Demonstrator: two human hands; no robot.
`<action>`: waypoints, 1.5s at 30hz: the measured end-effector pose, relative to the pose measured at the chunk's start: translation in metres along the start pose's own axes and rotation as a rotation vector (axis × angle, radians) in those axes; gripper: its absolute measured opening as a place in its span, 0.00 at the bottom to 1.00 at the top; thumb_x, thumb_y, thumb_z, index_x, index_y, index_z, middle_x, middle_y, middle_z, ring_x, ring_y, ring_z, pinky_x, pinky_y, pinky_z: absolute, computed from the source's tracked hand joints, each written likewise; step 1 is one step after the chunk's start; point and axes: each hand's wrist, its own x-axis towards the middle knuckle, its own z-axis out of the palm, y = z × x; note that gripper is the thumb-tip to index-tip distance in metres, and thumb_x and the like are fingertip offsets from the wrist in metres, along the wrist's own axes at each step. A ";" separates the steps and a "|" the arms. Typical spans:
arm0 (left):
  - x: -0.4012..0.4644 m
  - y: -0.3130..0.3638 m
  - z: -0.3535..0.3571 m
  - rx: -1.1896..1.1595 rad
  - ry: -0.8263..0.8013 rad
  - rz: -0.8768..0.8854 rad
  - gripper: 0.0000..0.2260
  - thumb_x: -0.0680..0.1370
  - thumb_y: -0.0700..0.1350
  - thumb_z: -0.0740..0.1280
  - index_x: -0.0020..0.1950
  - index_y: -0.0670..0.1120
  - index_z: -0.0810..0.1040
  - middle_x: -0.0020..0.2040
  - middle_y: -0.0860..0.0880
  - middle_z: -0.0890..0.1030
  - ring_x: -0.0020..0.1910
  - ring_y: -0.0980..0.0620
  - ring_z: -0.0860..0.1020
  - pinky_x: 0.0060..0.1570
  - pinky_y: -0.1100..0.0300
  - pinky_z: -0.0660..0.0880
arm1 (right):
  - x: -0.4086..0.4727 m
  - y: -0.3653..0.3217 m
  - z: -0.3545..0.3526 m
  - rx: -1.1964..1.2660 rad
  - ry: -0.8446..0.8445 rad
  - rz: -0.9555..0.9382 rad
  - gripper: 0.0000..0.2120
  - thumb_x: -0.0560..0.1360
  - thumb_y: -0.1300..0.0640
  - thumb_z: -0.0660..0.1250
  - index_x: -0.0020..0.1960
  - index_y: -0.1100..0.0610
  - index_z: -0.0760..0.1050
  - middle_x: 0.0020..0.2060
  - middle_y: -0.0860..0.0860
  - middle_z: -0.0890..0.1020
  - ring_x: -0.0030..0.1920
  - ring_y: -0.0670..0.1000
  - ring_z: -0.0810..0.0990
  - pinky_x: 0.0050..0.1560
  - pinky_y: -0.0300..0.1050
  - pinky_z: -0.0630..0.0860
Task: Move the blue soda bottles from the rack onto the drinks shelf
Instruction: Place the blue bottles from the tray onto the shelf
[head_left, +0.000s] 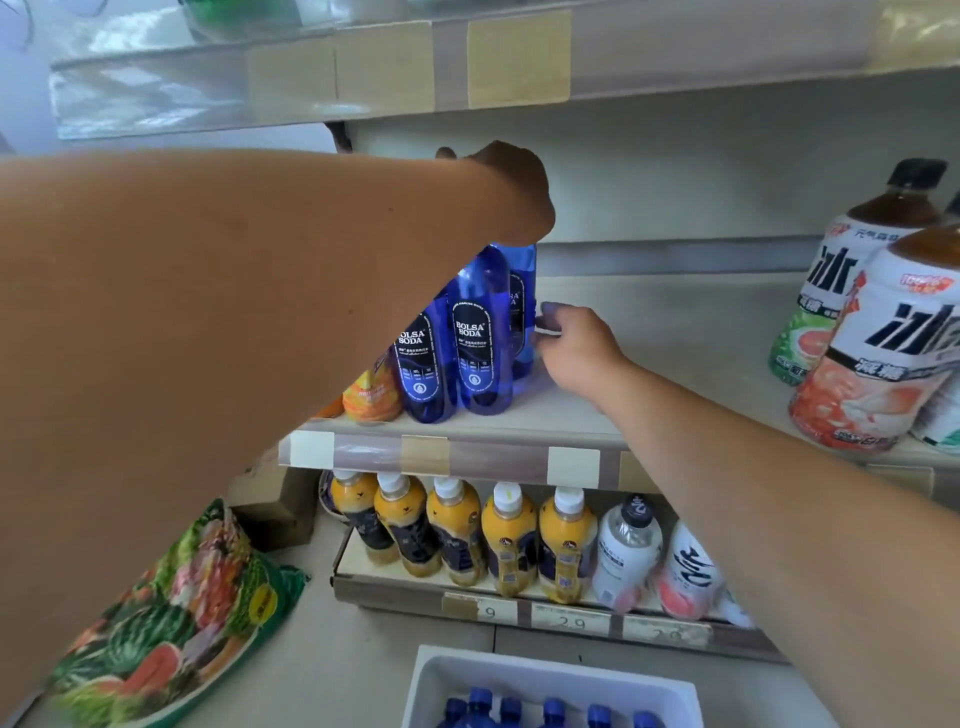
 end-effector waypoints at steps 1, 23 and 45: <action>-0.001 0.000 0.000 -0.036 0.019 -0.012 0.03 0.76 0.43 0.58 0.44 0.44 0.68 0.39 0.47 0.70 0.36 0.48 0.69 0.56 0.48 0.63 | -0.004 -0.001 -0.001 -0.013 0.015 0.019 0.15 0.79 0.60 0.64 0.63 0.66 0.74 0.61 0.55 0.81 0.60 0.59 0.79 0.54 0.46 0.74; -0.327 0.061 0.347 -1.190 -0.265 -0.606 0.17 0.77 0.46 0.62 0.65 0.44 0.71 0.59 0.48 0.76 0.56 0.50 0.76 0.59 0.52 0.75 | -0.270 0.155 0.095 0.005 -0.369 0.392 0.04 0.72 0.50 0.73 0.46 0.49 0.81 0.39 0.46 0.84 0.39 0.47 0.83 0.45 0.43 0.78; -0.370 0.055 0.363 -1.231 -0.528 -0.642 0.11 0.67 0.46 0.75 0.47 0.52 0.78 0.39 0.52 0.83 0.37 0.56 0.82 0.34 0.62 0.78 | -0.328 0.193 0.140 0.291 -0.510 0.602 0.24 0.68 0.60 0.78 0.56 0.39 0.77 0.48 0.46 0.87 0.50 0.47 0.86 0.58 0.48 0.81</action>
